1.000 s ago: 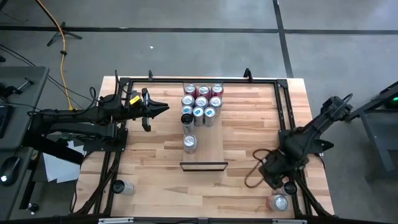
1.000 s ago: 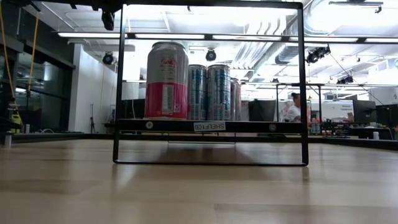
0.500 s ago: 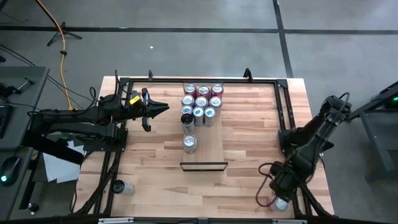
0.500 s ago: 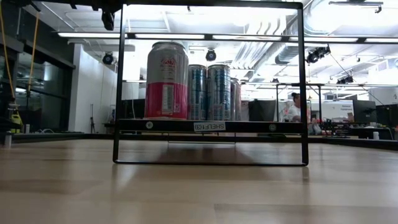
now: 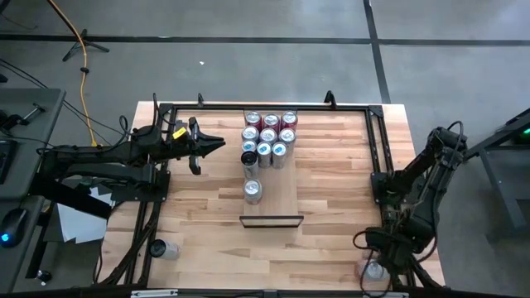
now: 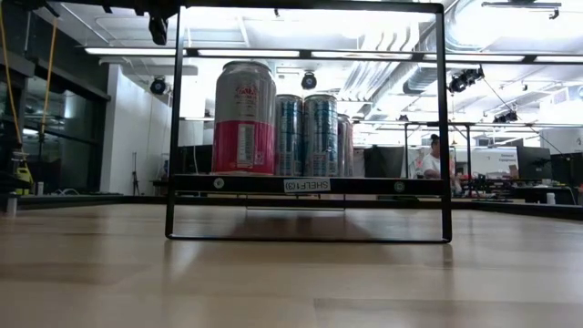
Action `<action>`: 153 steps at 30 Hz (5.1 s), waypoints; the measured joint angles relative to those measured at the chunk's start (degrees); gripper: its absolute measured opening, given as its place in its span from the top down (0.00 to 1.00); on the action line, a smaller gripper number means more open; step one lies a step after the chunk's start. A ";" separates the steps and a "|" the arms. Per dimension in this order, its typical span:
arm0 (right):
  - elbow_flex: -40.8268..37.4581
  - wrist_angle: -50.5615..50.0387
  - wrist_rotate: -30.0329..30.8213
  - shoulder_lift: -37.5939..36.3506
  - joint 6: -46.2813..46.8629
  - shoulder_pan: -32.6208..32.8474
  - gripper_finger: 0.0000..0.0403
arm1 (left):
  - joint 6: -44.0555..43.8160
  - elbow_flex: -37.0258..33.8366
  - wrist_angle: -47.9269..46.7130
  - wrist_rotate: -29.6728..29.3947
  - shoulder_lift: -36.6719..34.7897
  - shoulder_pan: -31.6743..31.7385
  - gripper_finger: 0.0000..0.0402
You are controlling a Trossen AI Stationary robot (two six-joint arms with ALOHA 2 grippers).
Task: Place canned beverage on shelf
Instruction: Put the right white pink soda can on the shelf aligned with the other white pink soda can
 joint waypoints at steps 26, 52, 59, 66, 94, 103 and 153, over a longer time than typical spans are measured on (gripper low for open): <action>0.61 -1.10 4.43 6.94 -15.52 0.77 0.40 | 0.02 0.00 -0.04 -2.82 0.00 0.00 1.00; 40.70 -18.30 5.53 20.07 -40.36 -53.49 0.40 | 0.77 0.00 -0.01 -2.94 0.00 -0.01 1.00; 60.41 -18.10 5.74 35.59 -46.28 -55.63 0.40 | 0.63 0.00 0.03 -2.93 0.00 0.00 1.00; 61.73 -18.57 9.76 39.09 -46.42 -56.70 0.40 | 0.61 0.00 0.03 -2.95 0.00 0.00 1.00; 44.50 -18.38 12.77 29.67 -45.56 -60.24 0.40 | -1.46 0.07 0.49 -5.76 0.00 -0.01 1.00; 44.54 -18.18 12.07 32.71 -45.66 -61.11 0.40 | -1.46 0.07 1.12 -5.75 0.00 -0.02 1.00; 44.70 -10.02 15.76 19.83 -57.61 -62.48 0.26 | 0.52 0.07 0.53 -6.33 0.26 -0.02 1.00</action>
